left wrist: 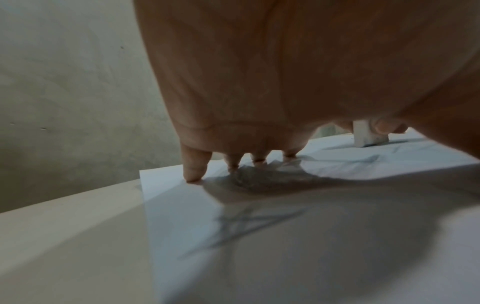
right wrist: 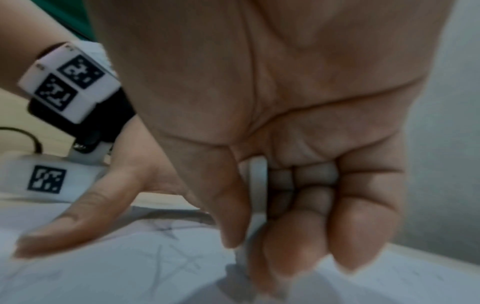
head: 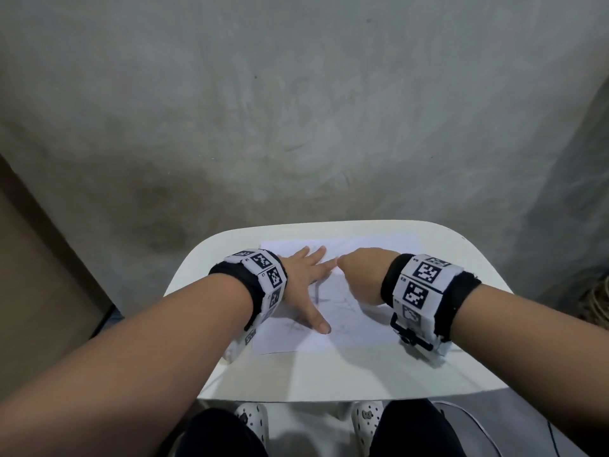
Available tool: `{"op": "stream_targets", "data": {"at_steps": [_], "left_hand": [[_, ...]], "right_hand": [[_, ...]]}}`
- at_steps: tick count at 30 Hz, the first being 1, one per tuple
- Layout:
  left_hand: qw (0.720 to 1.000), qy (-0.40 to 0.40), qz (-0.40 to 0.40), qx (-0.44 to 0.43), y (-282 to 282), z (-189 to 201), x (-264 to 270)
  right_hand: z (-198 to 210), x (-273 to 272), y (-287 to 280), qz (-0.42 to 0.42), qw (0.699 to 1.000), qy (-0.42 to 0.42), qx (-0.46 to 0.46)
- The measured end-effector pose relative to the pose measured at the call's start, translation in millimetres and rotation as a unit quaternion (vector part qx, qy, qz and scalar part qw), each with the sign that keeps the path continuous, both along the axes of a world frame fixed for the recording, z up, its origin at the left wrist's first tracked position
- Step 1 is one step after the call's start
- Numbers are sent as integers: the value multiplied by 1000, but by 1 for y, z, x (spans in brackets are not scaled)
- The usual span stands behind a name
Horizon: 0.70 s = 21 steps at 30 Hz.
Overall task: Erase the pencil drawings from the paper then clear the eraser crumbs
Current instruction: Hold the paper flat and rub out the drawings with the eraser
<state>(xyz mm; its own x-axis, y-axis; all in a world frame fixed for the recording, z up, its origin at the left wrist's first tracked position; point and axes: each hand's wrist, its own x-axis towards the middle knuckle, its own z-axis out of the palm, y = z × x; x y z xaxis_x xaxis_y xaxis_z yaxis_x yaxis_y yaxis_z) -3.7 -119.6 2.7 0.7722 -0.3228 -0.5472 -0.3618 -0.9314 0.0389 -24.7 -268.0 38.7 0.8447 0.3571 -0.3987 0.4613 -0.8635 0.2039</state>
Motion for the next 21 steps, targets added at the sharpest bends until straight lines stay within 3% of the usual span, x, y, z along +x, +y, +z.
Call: {"op": "stream_targets", "data": {"at_steps": [4, 9, 13, 16, 21], "left_hand": [[1000, -14, 0, -1, -2, -4, -1], [1000, 0, 2, 5, -1, 1, -2], [1000, -8, -2, 7, -2, -2, -1], [1000, 0, -4, 15, -1, -1, -2], [1000, -4, -3, 11, -4, 2, -4]], "right_hand": [[4, -21, 7, 54, 996, 67, 31], [12, -11, 3, 22, 999, 15, 19], [7, -18, 7, 38, 996, 53, 58], [12, -9, 4, 11, 999, 23, 36], [7, -15, 11, 47, 998, 37, 11]]}}
